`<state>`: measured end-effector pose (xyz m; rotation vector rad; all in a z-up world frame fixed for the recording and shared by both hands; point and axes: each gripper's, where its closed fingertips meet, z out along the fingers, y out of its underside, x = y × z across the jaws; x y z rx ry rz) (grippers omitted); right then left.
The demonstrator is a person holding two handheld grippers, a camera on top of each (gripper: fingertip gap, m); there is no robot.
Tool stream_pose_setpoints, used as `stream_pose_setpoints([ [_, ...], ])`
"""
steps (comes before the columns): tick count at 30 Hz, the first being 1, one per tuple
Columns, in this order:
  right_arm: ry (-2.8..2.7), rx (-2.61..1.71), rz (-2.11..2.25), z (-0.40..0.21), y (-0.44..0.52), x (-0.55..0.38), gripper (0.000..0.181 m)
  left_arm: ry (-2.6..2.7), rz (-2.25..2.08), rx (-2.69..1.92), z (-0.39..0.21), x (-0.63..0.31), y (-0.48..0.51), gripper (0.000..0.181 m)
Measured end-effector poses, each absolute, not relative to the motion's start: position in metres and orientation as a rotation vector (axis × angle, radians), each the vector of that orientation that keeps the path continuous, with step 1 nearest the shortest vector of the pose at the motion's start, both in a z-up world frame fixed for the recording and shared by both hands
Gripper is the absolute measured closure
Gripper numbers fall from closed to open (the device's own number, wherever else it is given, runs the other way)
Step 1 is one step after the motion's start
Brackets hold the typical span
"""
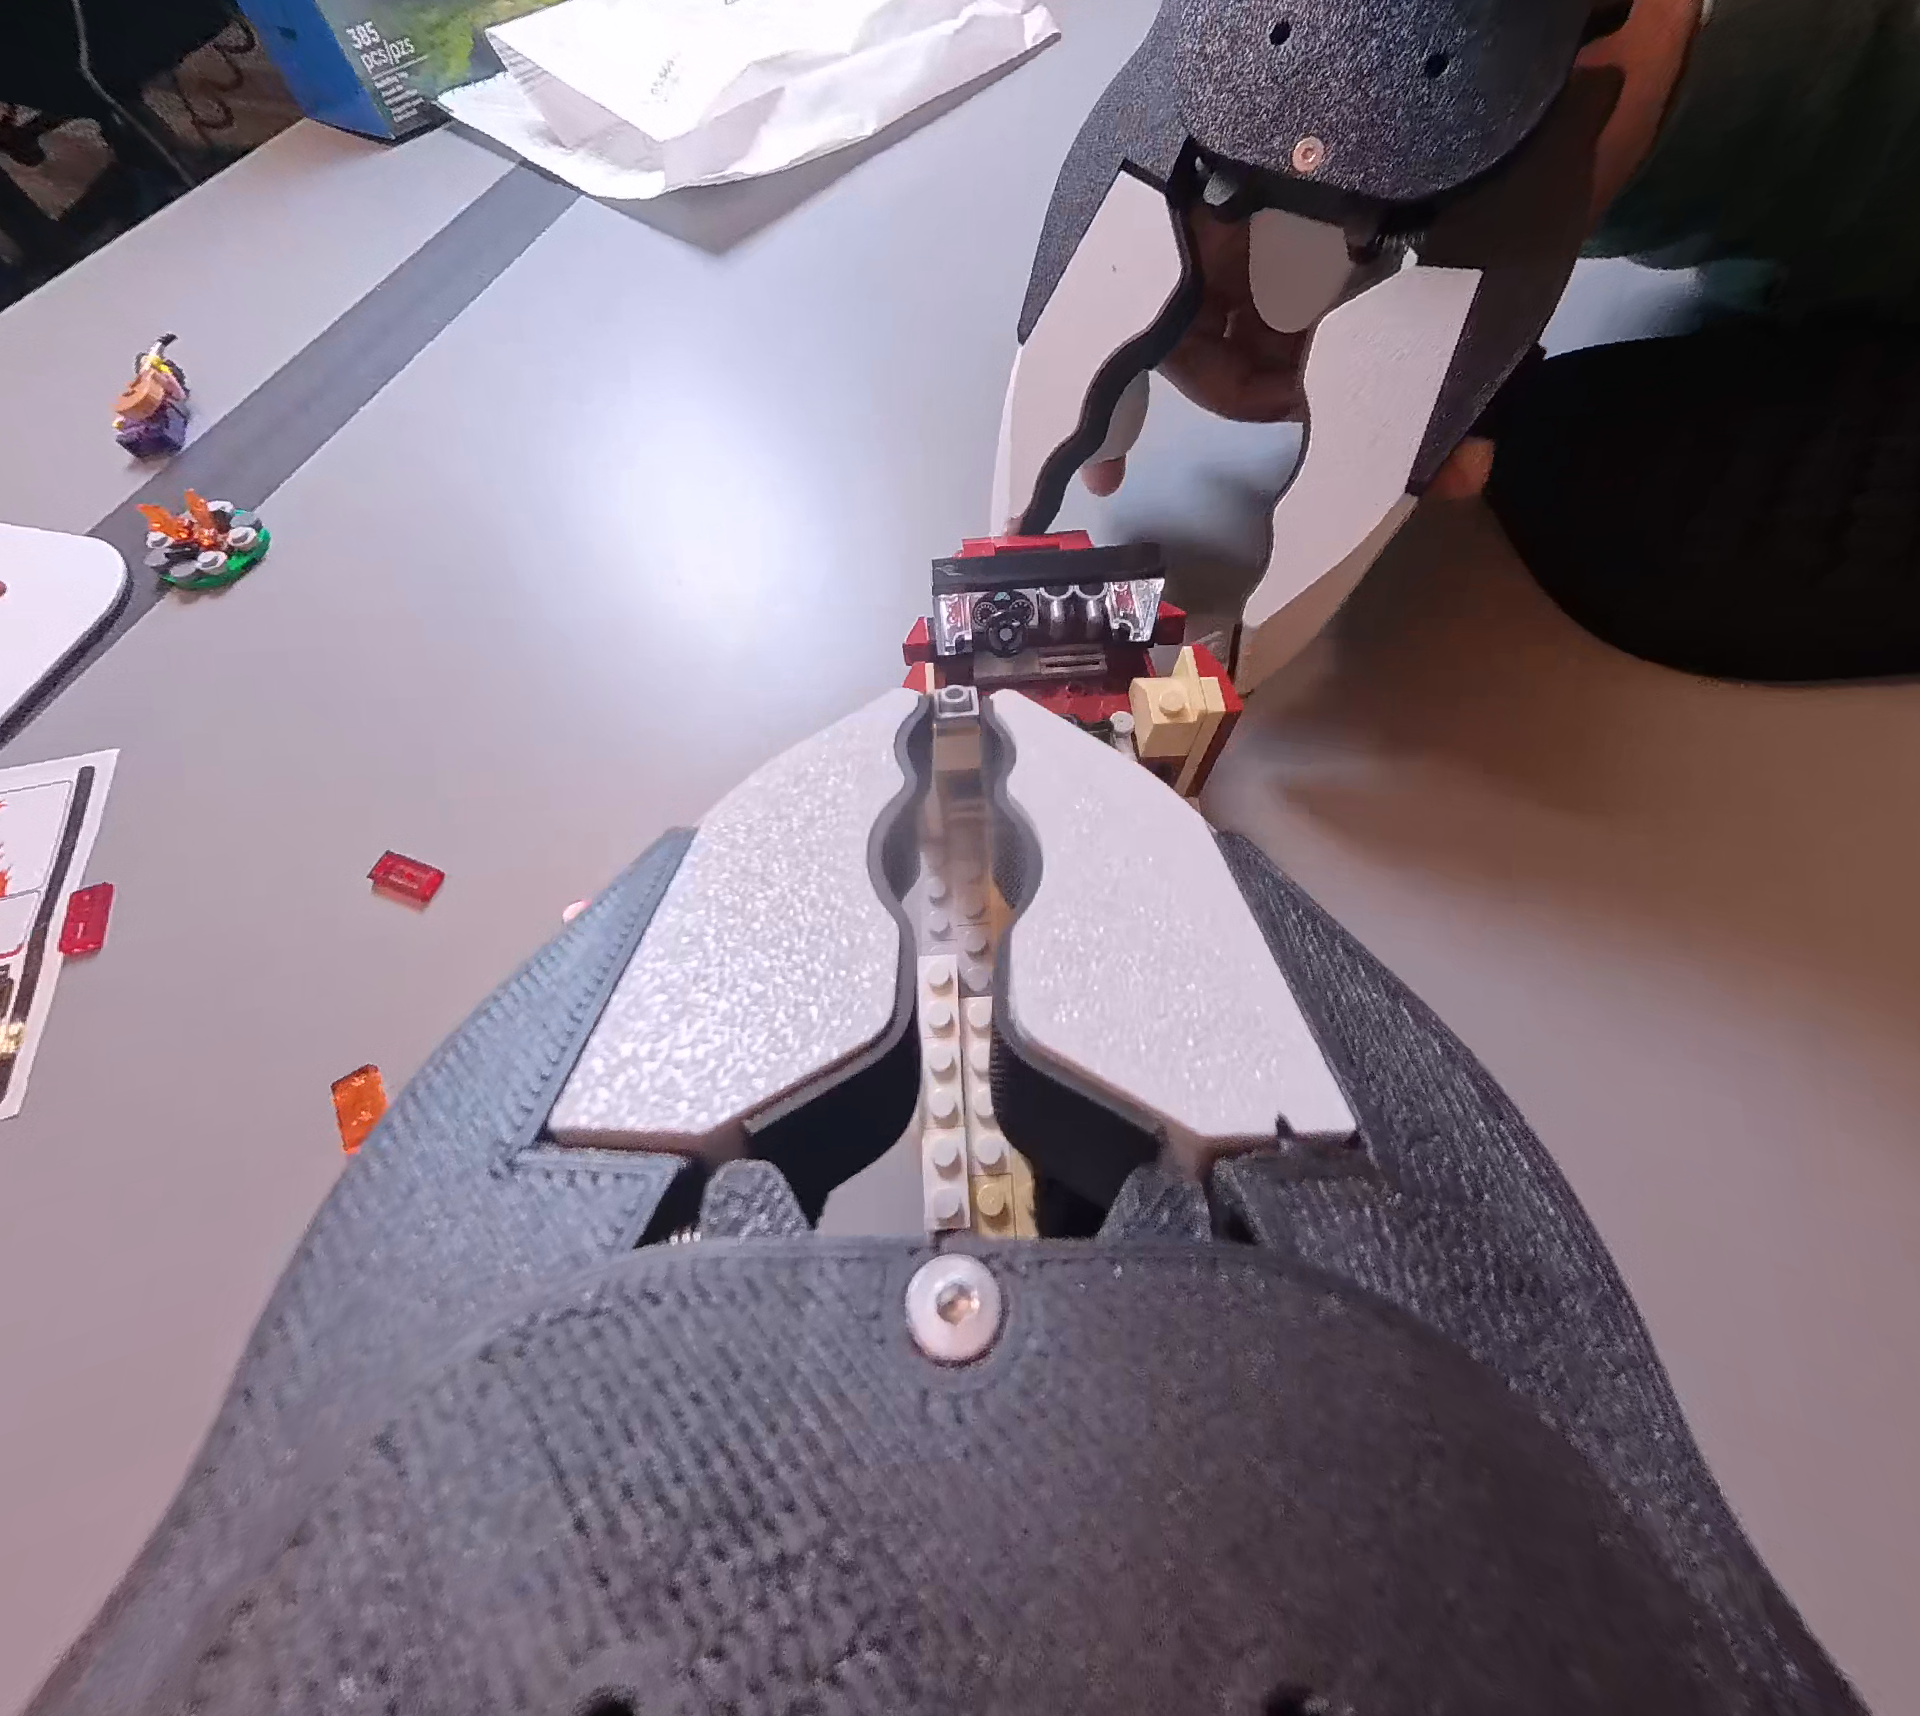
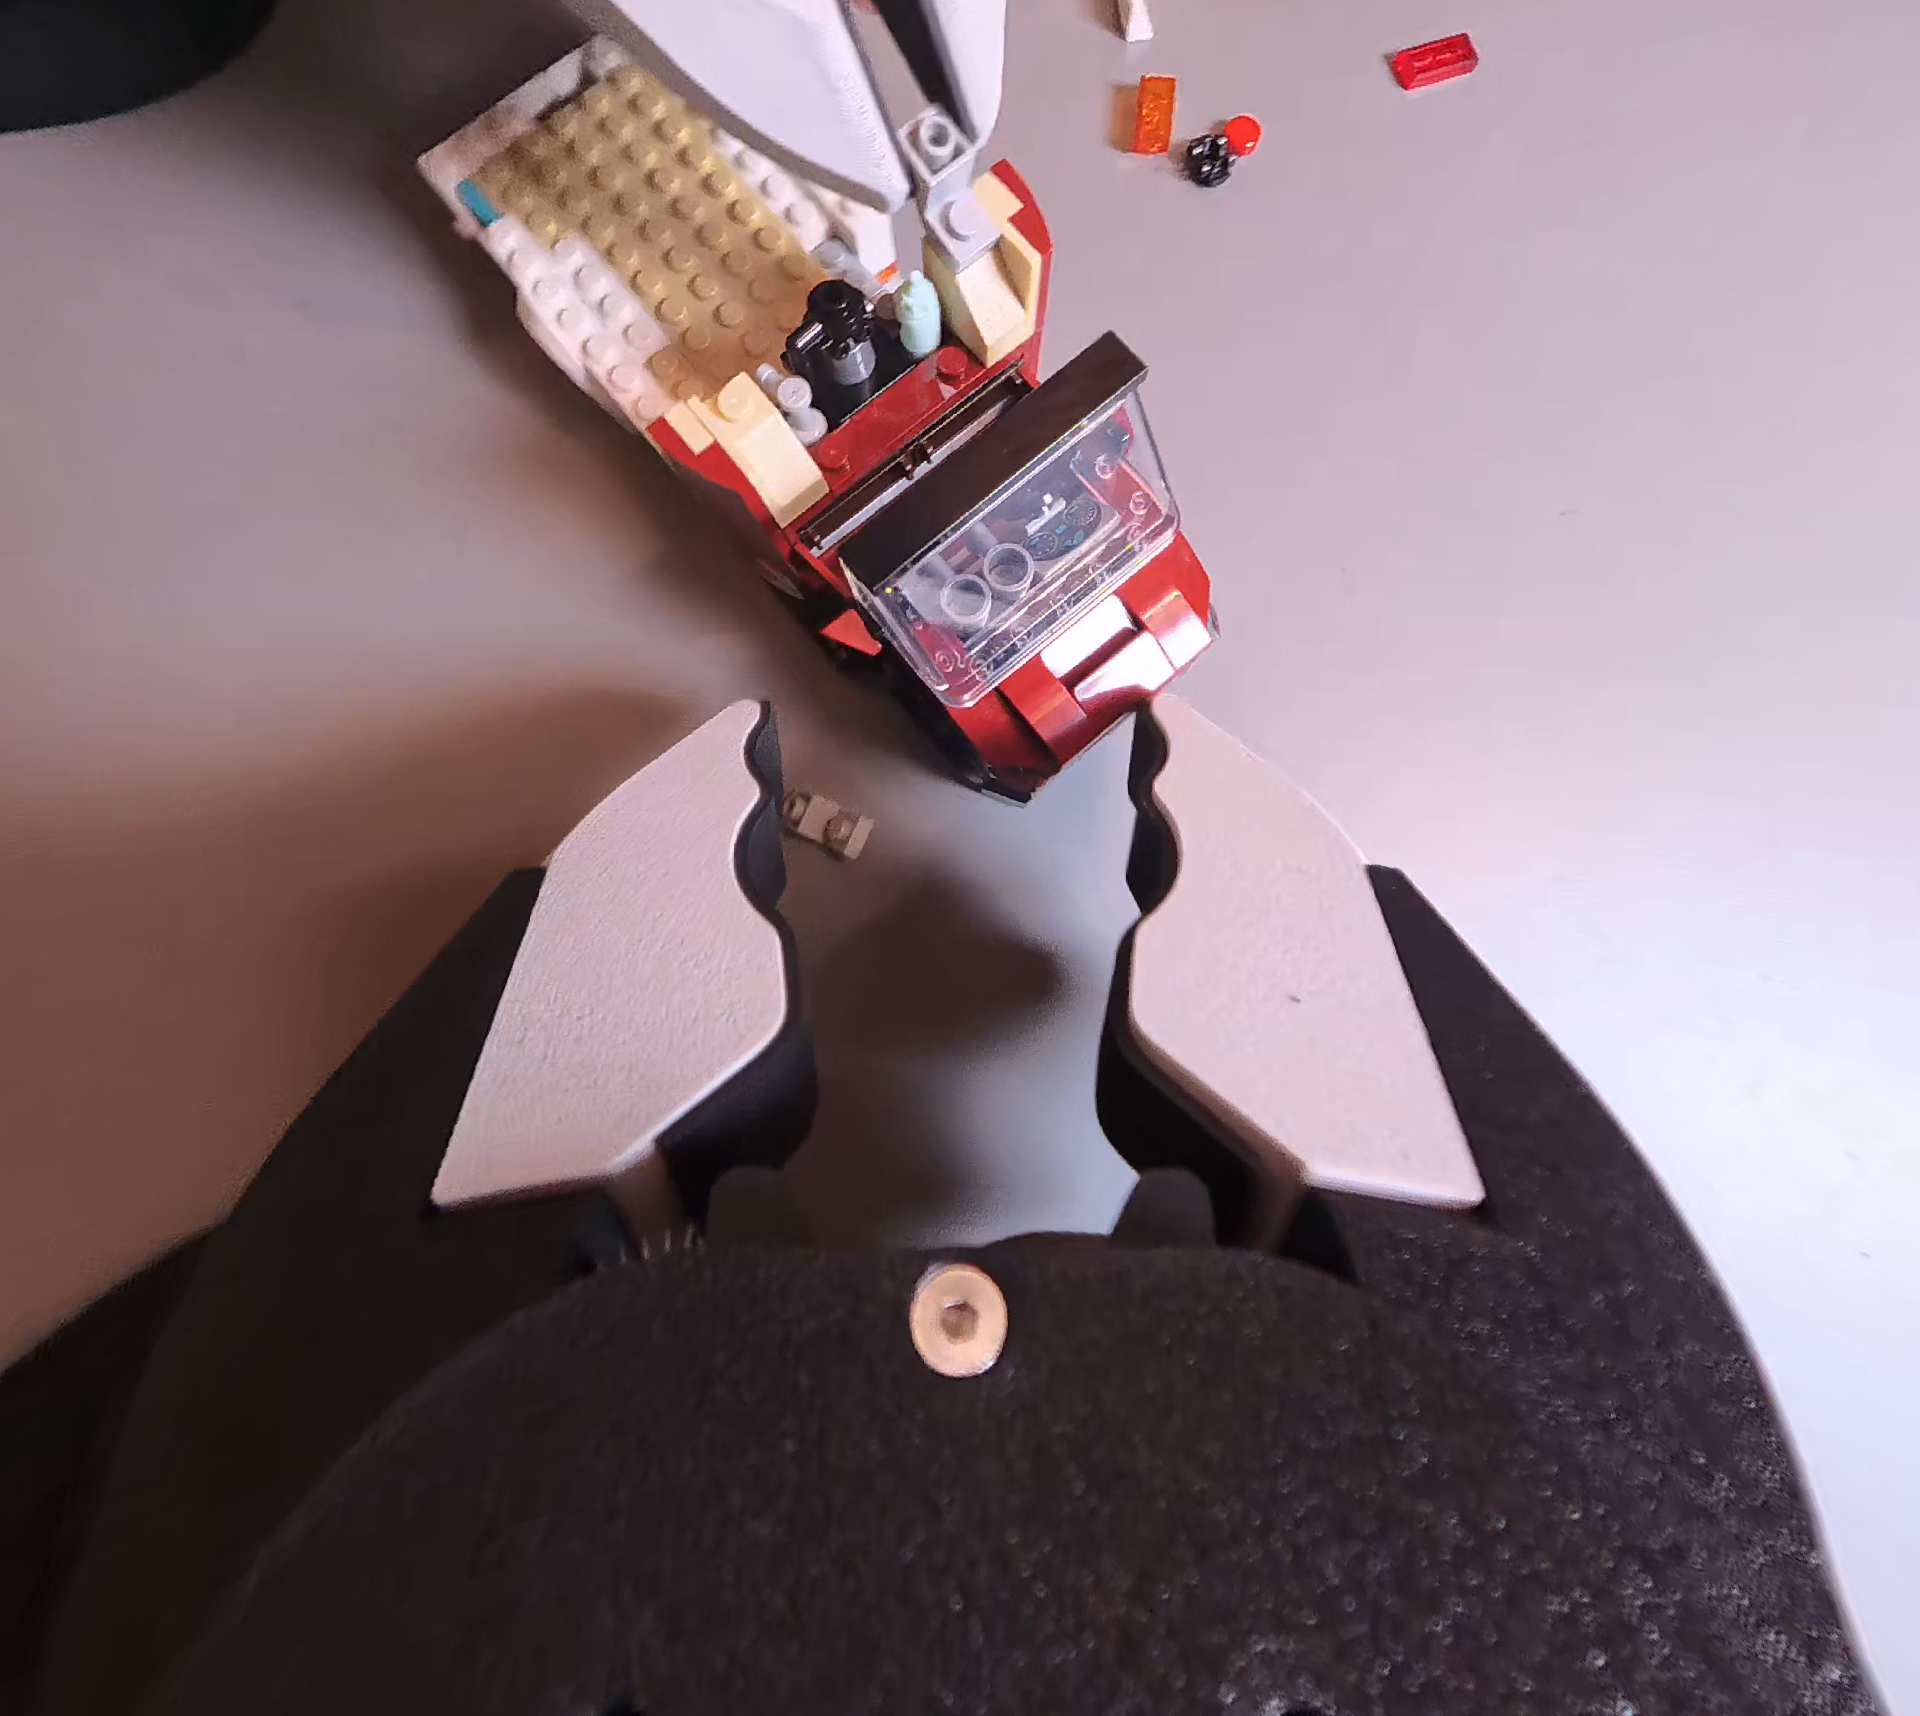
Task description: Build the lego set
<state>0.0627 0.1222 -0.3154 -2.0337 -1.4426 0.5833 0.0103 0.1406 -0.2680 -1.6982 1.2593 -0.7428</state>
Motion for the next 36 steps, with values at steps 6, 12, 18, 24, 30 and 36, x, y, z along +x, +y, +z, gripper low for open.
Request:
stream_pose_setpoints([
  [6, -1.528, -1.943, 0.666, -0.295, 0.116, 0.072, 0.123, 1.245, -0.777, -1.694, -0.268, 0.011, 0.140, 0.173],
  [12, -1.571, -1.684, 0.727, -0.258, 0.112, 0.057, 0.129, 1.274, -0.867, -1.671, -0.269, 0.010, 0.140, 0.173],
  [18, -1.673, -1.581, 0.633, -0.256, 0.114, 0.033, 0.144, 1.279, -0.863, -1.661, -0.269, 0.010, 0.141, 0.173],
  [24, -1.730, -1.581, 0.530, -0.257, 0.136, 0.016, 0.181, 1.287, -0.835, -1.665, -0.269, 0.011, 0.141, 0.173],
  [30, -1.815, -1.630, 0.530, -0.270, 0.147, 0.008, 0.181, 1.287, -0.830, -1.665, -0.269, 0.011, 0.141, 0.173],
  [36, -1.871, -1.648, 0.489, -0.273, 0.149, 0.010, 0.181, 1.286, -0.820, -1.665, -0.269, 0.011, 0.141, 0.173],
])
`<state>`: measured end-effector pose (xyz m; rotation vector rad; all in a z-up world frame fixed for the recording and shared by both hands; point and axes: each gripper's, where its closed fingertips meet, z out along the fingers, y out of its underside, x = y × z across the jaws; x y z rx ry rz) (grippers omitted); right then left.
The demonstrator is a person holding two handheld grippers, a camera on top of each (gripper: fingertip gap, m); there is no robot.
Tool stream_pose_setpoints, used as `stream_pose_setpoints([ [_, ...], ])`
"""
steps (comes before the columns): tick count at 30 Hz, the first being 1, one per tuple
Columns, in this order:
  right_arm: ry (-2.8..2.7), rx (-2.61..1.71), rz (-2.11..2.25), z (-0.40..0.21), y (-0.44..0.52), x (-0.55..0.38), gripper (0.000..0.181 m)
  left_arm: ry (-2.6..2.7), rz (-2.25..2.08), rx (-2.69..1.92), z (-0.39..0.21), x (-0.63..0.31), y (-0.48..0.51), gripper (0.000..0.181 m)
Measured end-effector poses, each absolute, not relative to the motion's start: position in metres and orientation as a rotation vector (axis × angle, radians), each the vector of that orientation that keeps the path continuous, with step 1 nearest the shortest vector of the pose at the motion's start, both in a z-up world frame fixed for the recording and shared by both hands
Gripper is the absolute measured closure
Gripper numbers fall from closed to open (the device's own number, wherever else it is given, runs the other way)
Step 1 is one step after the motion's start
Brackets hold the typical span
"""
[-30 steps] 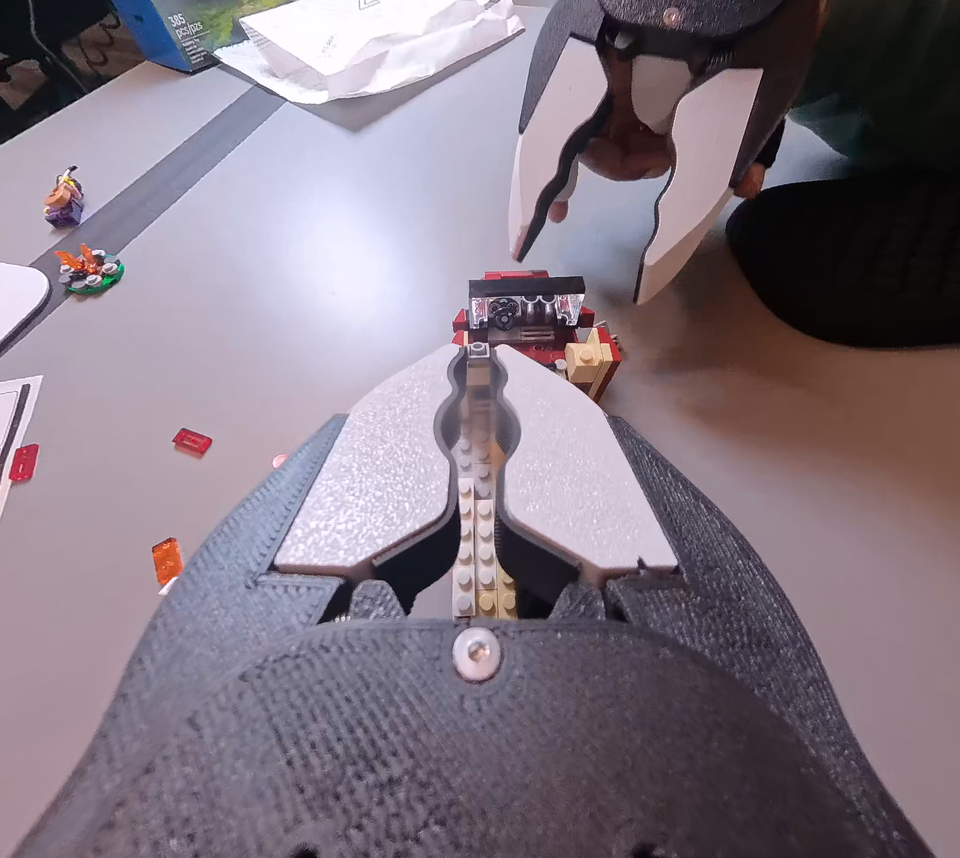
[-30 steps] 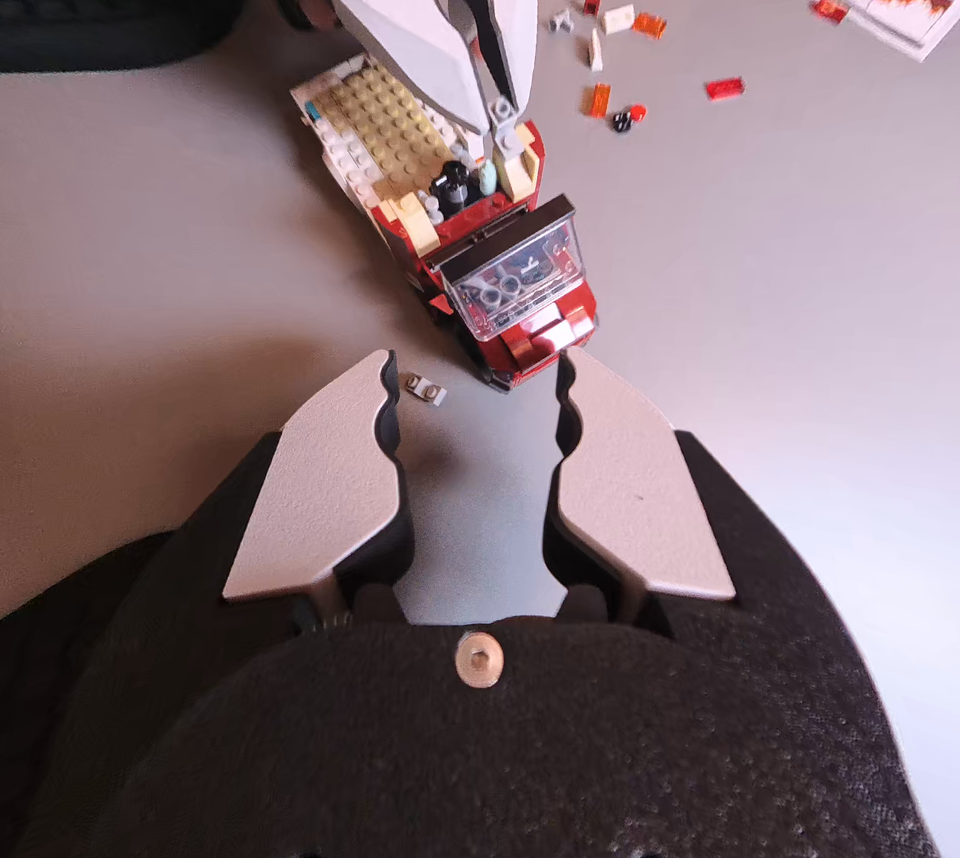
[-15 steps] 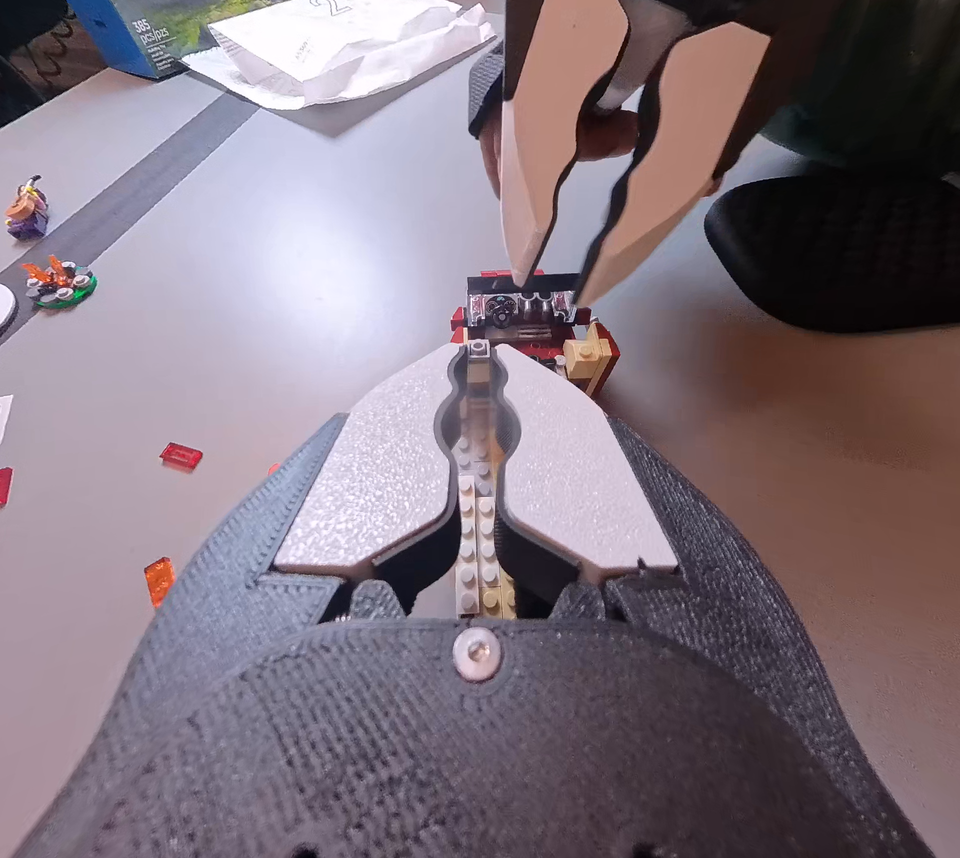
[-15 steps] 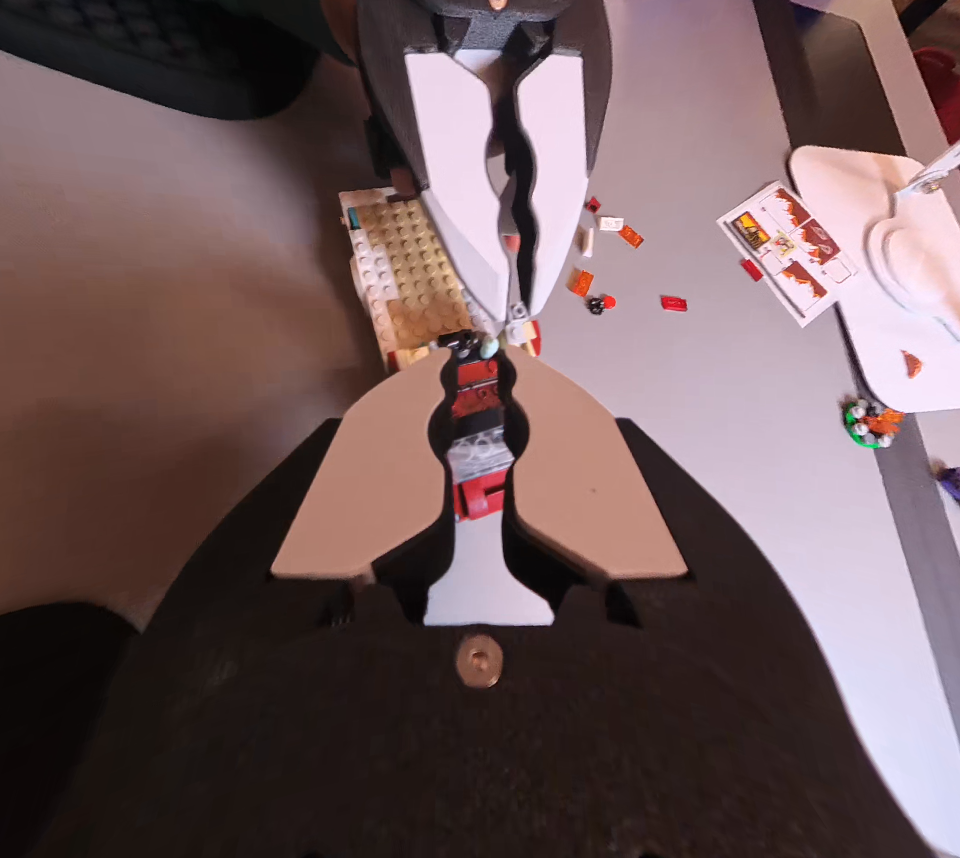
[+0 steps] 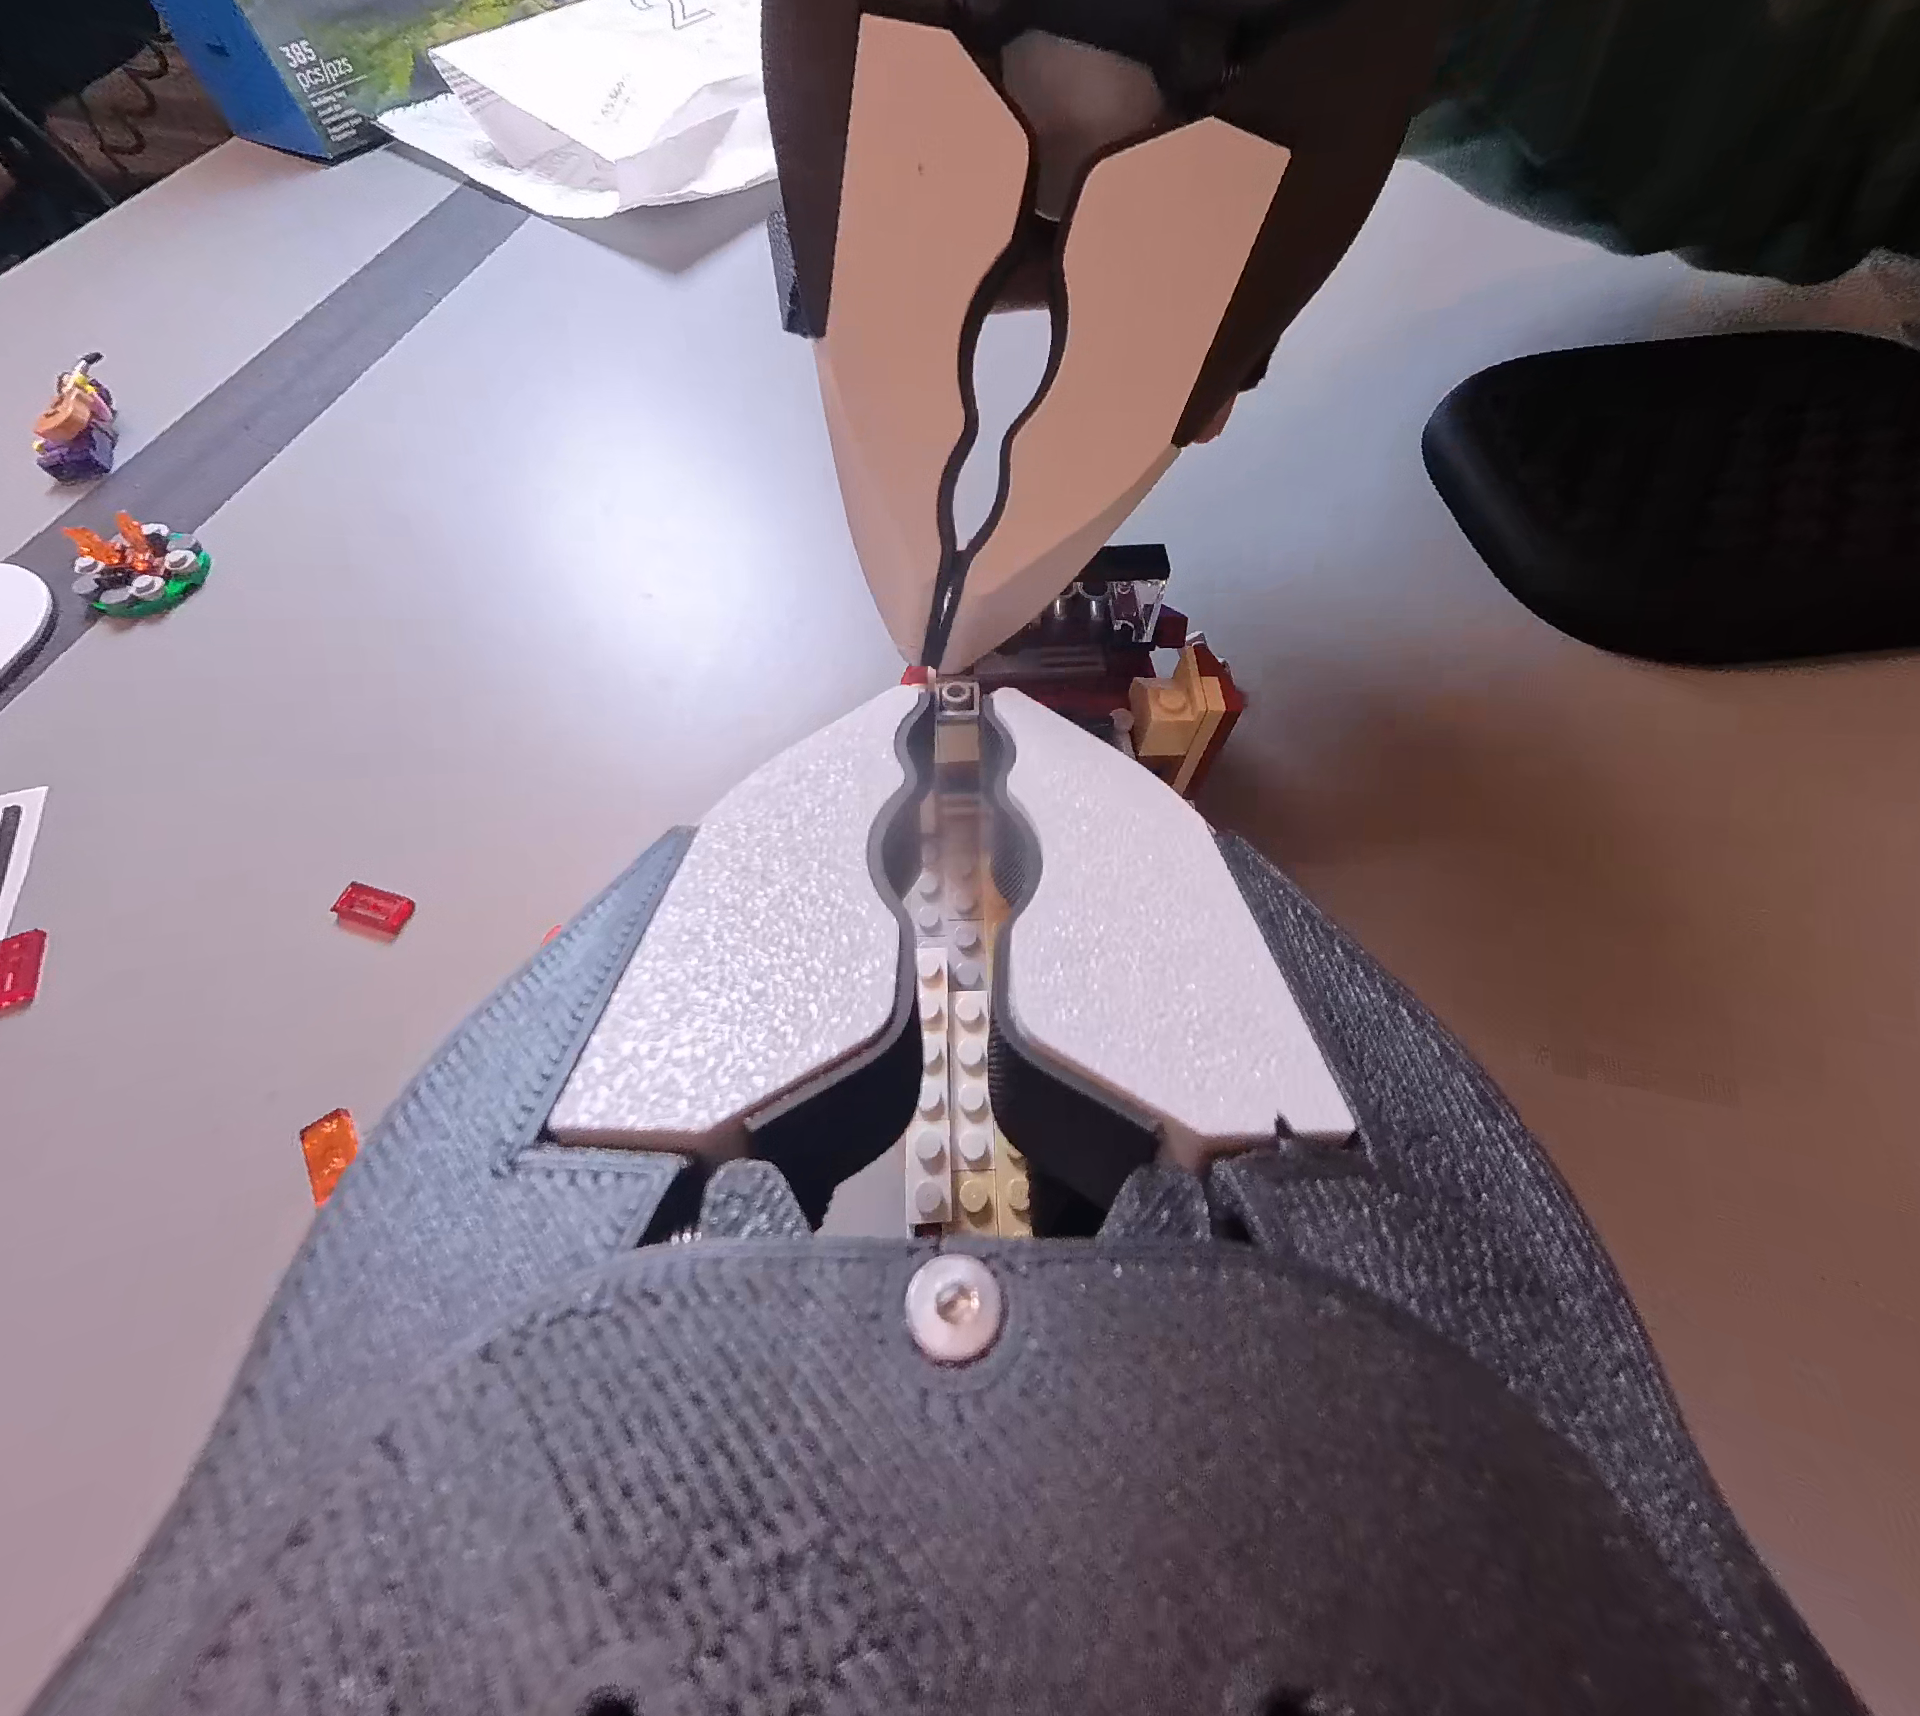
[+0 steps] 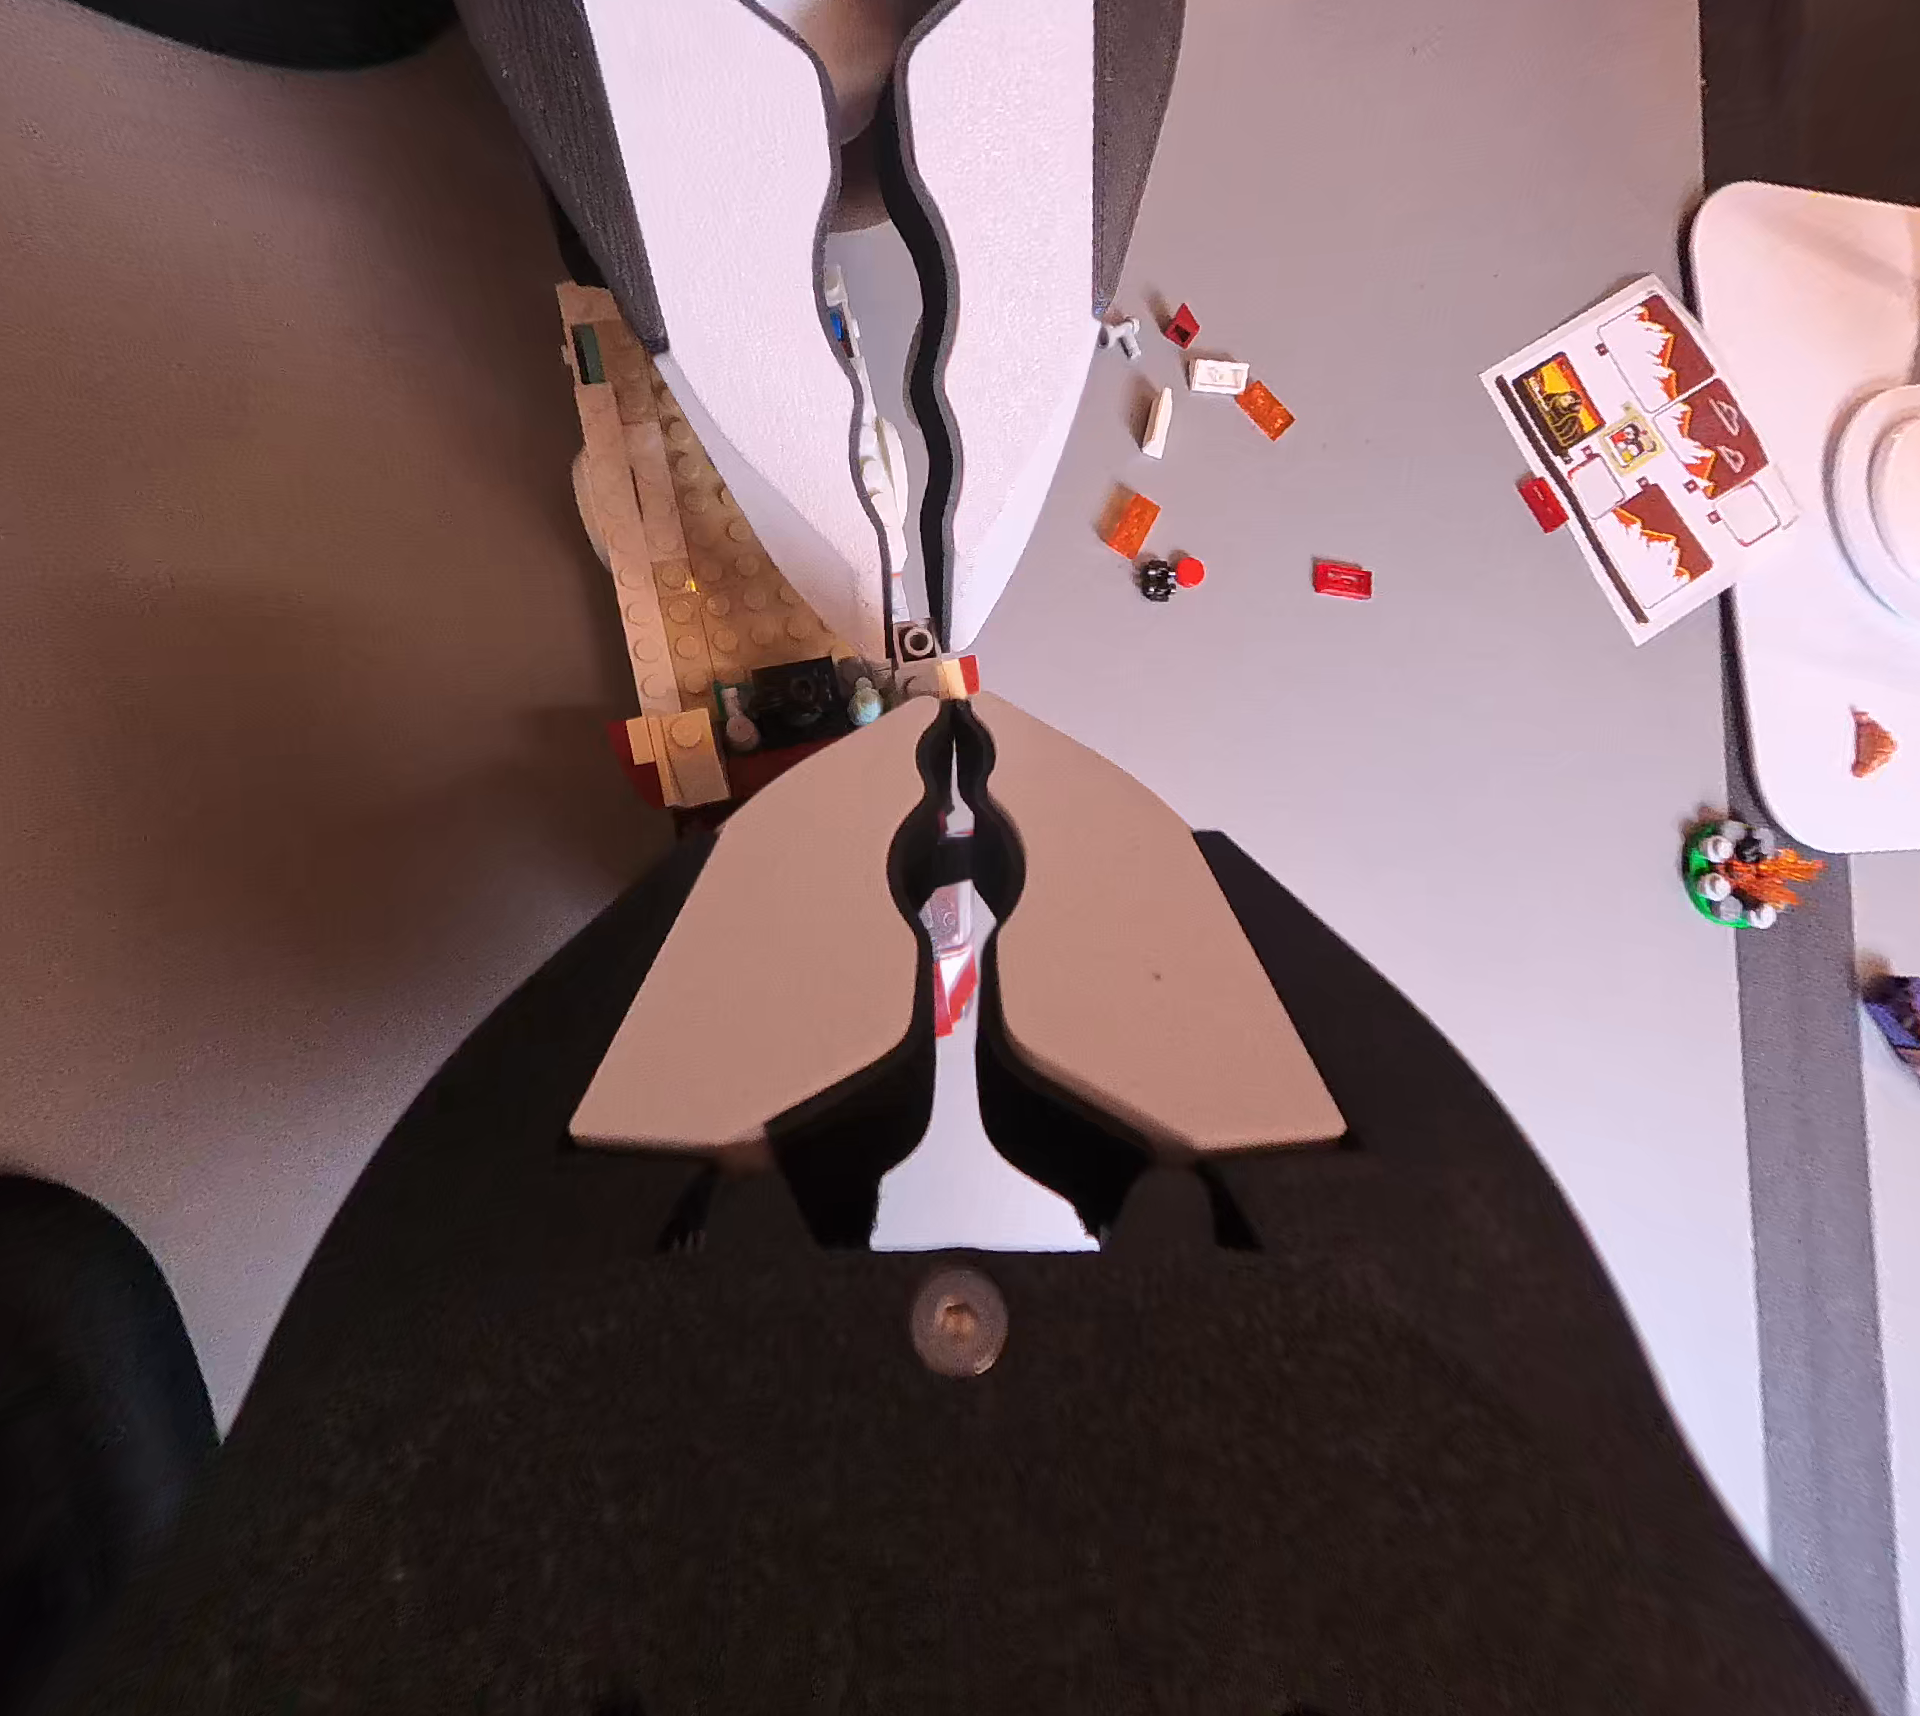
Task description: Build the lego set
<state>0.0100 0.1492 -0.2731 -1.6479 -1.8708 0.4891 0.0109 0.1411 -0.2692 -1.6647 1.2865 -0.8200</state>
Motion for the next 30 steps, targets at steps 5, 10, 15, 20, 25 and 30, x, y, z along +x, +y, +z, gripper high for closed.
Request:
stream_pose_setpoints([
  [5, -1.896, -1.646, 0.530, -0.2695, 0.1444, 0.0068, 0.181, 1.282, -0.818, -1.668, -0.2692, 0.0110, 0.1412, 0.173],
  [10, -1.950, -1.663, 0.501, -0.2727, 0.1419, 0.0069, 0.181, 1.273, -0.824, -1.672, -0.2691, 0.0115, 0.1414, 0.173],
  [15, -1.993, -1.713, 0.499, -0.2728, 0.1418, 0.0070, 0.181, 1.276, -0.815, -1.672, -0.2692, 0.0112, 0.1413, 0.173],
  [20, -2.038, -1.792, 0.522, -0.2733, 0.1418, 0.0074, 0.181, 1.267, -0.822, -1.676, -0.2692, 0.0114, 0.1415, 0.173],
  [25, -2.081, -1.851, 0.540, -0.2741, 0.1416, 0.0079, 0.181, 1.263, -0.818, -1.681, -0.2695, 0.0113, 0.1415, 0.173],
  [30, -2.102, -1.871, 0.521, -0.2752, 0.1417, 0.0094, 0.181, 1.253, -0.828, -1.680, -0.2696, 0.0116, 0.1415, 0.173],
])
